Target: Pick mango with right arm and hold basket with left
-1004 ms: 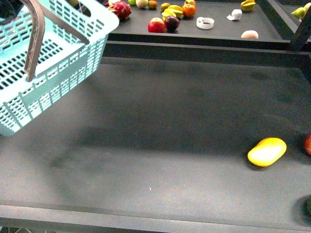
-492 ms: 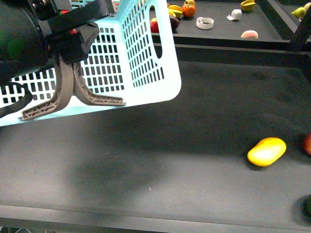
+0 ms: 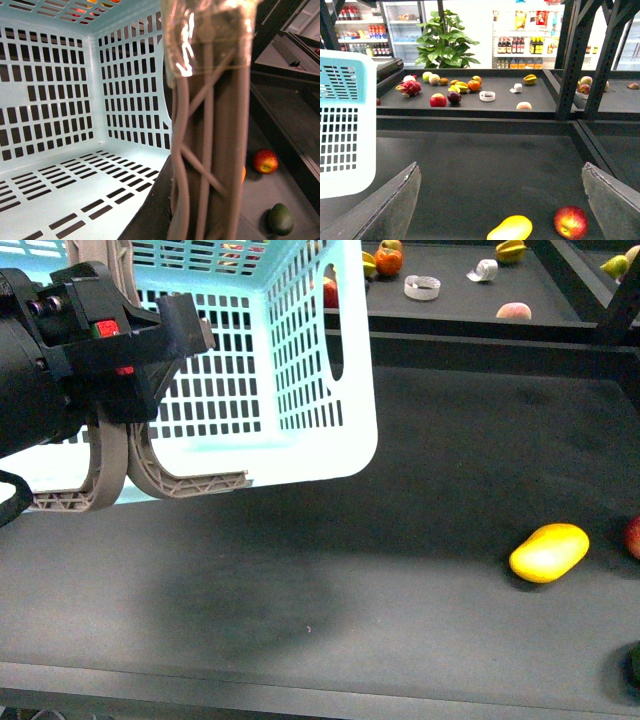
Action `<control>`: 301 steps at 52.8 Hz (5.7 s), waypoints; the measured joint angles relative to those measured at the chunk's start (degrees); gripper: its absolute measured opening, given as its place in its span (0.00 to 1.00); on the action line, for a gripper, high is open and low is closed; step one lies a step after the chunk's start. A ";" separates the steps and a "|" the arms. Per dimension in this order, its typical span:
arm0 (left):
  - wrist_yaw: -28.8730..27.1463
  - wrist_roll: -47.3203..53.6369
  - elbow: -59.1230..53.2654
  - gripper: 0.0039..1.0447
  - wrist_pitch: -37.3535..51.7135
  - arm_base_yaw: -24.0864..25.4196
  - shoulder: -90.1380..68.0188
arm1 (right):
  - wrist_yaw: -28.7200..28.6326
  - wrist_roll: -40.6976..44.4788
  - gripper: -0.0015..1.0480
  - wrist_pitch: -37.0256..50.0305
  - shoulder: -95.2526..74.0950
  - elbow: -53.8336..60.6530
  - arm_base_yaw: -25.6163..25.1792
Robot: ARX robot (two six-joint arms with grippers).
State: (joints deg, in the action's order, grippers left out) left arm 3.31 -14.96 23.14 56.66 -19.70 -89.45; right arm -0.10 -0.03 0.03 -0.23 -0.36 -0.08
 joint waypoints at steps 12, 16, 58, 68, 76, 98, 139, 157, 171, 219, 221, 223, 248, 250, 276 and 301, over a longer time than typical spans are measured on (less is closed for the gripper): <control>0.85 -0.44 -0.13 0.05 0.13 -0.39 0.04 | 0.00 0.00 0.92 0.00 0.00 0.00 0.00; 0.79 -0.61 -0.13 0.05 0.13 -0.74 0.68 | 0.00 -0.02 0.92 0.00 0.00 0.00 0.00; -1.16 -1.60 -0.48 0.05 -0.11 -1.05 4.33 | 0.00 0.00 0.92 0.00 0.00 0.00 0.00; -1.20 -1.60 -0.48 0.05 -0.11 -1.05 4.33 | 0.00 0.00 0.92 0.00 0.00 0.00 0.00; -1.36 -1.62 -0.48 0.05 -0.11 -1.05 4.33 | 0.00 0.00 0.92 0.00 0.00 0.00 0.00; -1.27 -1.62 -0.48 0.05 -0.11 -1.05 4.33 | -0.02 -0.02 0.92 0.00 0.00 0.00 0.00; -1.29 -1.68 -0.52 0.05 -0.11 -1.05 4.37 | 9.92 -4.09 0.92 7.78 -19.30 -3.04 -5.90; -1.33 -1.70 -0.55 0.05 -0.11 -1.05 4.37 | 3.98 -6.97 0.92 48.13 -72.63 -8.70 -14.45; -1.16 -1.73 -0.55 0.05 -0.11 -1.05 4.37 | 7.23 -10.25 0.92 56.22 -95.91 -17.35 -12.61; -1.16 -1.75 -0.55 0.05 -0.11 -1.05 4.37 | 12.70 -34.91 0.92 39.52 -147.88 -61.35 -7.67; -1.18 -1.73 -0.55 0.05 -0.11 -1.05 4.37 | 12.70 -35.12 0.92 38.99 -149.50 -62.95 -7.50; -1.18 -1.73 -0.55 0.05 -0.11 -1.05 4.37 | 12.70 -35.21 0.92 38.62 -150.62 -64.06 -7.37; -1.27 -1.73 -0.55 0.05 -0.11 -1.05 4.37 | 14.21 -34.93 0.92 35.10 -158.62 -73.72 -4.90; -1.27 -1.73 -0.55 0.05 -0.11 -1.05 4.37 | 14.29 -34.91 0.92 34.84 -159.12 -74.34 -4.63; -1.27 -1.73 -0.55 0.05 -0.11 -1.05 4.37 | 14.99 -31.87 0.91 32.28 -163.27 -76.65 -3.74; -1.27 -1.73 -0.55 0.05 -0.11 -1.05 4.37 | 13.44 -31.91 0.59 36.46 -155.99 -66.49 -4.59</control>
State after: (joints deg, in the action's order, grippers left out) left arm 2.04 -16.69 22.59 56.55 -20.75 -85.08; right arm 13.34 -31.94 36.49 -156.22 -66.85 -4.67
